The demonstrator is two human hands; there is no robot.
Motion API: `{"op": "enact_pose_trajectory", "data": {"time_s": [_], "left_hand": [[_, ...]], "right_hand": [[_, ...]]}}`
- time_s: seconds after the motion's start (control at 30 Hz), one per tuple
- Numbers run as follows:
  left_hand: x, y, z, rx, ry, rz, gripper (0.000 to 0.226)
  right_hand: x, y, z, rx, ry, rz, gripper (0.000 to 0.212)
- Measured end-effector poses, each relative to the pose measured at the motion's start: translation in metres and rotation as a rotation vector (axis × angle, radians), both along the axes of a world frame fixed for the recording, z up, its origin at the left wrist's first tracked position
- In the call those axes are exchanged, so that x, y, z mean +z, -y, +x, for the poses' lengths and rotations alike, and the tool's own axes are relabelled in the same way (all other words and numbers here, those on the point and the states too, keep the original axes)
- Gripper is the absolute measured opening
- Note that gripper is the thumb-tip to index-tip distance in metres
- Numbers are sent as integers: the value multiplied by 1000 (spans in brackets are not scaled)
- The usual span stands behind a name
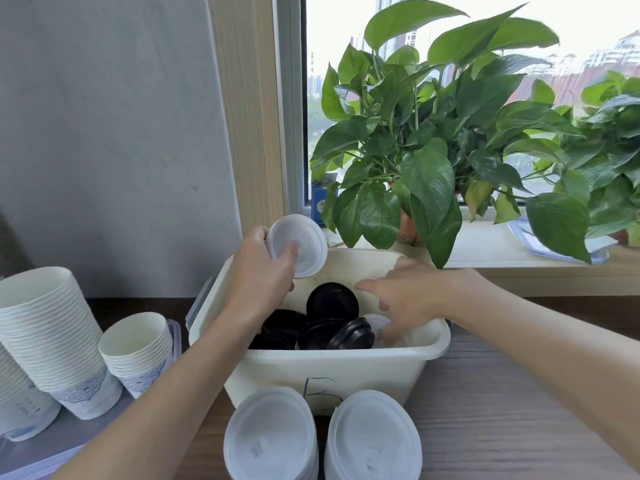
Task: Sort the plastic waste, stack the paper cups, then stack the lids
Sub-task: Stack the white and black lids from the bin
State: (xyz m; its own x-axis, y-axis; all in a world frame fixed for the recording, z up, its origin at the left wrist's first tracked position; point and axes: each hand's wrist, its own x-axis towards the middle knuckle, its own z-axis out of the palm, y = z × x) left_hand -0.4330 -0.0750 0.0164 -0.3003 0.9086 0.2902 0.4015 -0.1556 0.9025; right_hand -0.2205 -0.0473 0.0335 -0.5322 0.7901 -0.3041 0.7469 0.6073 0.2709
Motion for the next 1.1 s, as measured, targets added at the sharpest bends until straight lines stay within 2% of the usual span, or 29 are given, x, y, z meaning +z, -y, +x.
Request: {"op": "enact_pose_trajectory", "data": {"time_s": [0.13,0.3,0.57,0.9,1.03,1.1], "left_hand": [[-2,-1,0,-15,3,11,15],[-1,-1,1,-17,6,18,13],[-3,-1,0,-22,-13,11,16],[-3,0,1,-33,-25,-9,18],[-1,0,3,-29,-33,-12,18],[0,1,2,-27,-27,-6,17]], "right_hand": [[-8,-1,1,50,10,79,73],[-7,-1,0,14,-64,56,90],[-6,-3,1,-31,-137,18,66],[-4,-2,-1,-16,56,-77,61],[-12,2,-9,-56,95,-205,37],[-15,5,-12,-101,23,-276,47]]}}
